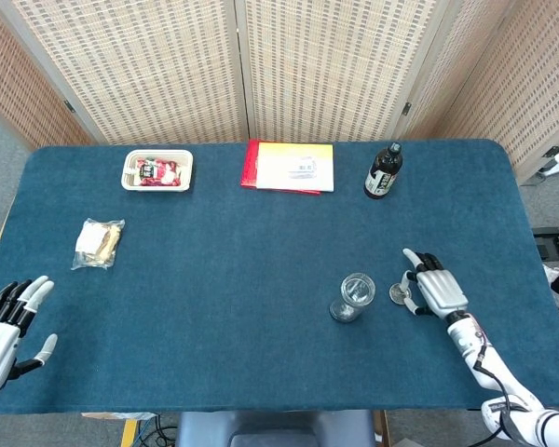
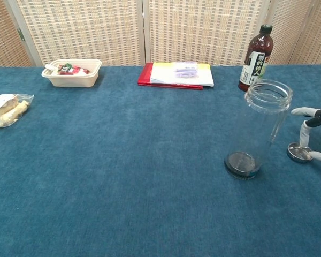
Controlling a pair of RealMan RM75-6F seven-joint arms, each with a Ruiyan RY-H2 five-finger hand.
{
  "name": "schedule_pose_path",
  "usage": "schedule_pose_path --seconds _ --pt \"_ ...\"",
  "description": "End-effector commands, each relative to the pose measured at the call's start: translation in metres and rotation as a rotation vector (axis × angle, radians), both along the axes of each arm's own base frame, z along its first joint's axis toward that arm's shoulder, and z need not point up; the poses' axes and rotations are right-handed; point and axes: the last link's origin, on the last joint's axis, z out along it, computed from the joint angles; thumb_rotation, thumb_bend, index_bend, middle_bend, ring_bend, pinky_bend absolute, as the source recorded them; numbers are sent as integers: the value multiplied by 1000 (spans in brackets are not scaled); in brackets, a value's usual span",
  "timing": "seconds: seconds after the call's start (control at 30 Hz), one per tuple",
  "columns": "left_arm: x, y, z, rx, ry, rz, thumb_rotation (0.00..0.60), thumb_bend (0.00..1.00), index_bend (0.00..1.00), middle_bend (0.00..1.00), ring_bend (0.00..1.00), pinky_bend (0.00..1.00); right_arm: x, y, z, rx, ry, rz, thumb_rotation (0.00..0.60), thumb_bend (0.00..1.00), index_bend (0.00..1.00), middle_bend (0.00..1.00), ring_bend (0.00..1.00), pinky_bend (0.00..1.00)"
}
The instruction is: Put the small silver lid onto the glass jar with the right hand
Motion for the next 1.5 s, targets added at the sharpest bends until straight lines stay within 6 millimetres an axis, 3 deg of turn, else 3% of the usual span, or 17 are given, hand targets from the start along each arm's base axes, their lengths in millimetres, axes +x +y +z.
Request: schedule_pose_path --seconds 0.03,1.07,1.27,1.5 --pt "0 0 1 1 -1 -1 600 374 0 47 0 0 1 0 -2 4 4 6 600 385 516 0 0 0" --pt "-5 0 8 25 -26 -35 600 374 0 47 0 0 13 -9 -12 10 23 68 600 392 635 24 0 0" --pt "-6 2 7 27 -17 -34 600 374 0 47 0 0 24 -7 1 -18 12 107 600 392 641 26 0 0" --pt "-5 3 2 27 8 -30 600 374 0 47 0 0 47 1 40 -74 -17 166 600 393 641 26 0 0"
